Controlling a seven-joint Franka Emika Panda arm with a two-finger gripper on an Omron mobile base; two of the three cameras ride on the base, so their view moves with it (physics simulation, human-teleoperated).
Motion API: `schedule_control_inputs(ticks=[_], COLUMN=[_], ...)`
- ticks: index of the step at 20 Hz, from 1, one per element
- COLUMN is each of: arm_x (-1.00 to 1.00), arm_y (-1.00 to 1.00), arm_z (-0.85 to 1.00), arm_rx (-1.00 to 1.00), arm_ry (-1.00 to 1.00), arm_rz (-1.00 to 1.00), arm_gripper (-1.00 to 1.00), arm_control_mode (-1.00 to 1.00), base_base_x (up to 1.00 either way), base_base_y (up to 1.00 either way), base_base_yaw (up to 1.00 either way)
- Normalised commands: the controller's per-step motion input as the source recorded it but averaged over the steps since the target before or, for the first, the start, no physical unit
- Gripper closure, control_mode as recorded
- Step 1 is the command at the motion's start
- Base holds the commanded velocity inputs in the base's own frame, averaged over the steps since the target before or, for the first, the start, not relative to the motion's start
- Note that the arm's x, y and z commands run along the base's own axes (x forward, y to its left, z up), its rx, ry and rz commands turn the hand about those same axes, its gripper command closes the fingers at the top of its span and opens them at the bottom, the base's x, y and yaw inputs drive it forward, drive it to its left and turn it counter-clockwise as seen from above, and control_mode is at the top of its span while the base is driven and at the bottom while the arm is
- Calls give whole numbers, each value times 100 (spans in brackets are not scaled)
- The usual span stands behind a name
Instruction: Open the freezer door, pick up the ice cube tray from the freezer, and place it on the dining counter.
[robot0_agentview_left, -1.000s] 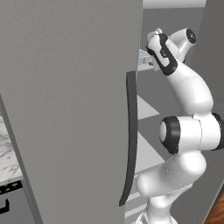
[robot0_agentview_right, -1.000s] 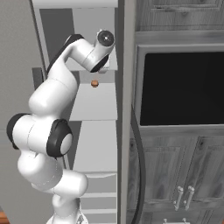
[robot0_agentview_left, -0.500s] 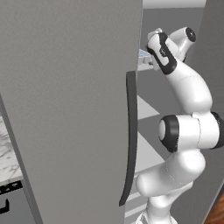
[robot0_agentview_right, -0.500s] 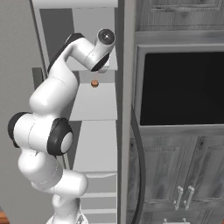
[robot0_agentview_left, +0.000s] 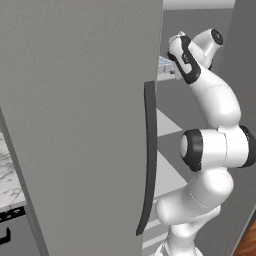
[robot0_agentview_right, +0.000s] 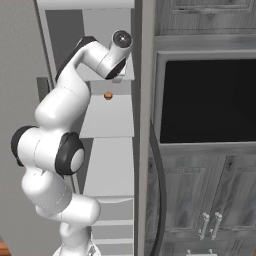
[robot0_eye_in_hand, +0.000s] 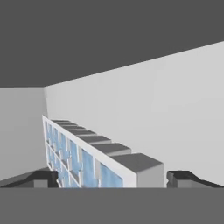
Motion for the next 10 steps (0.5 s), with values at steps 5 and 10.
schedule_control_inputs(ticks=[5, 10], arm_x=[4, 0], arm_y=[0, 0], arm_z=[0, 0], arm_rx=[0, 0], arm_ry=[4, 2], arm_rz=[0, 0], arm_gripper=[-100, -100], arm_control_mode=[-100, -100], base_base_x=[0, 0], base_base_y=[0, 0], base_base_yaw=[0, 0])
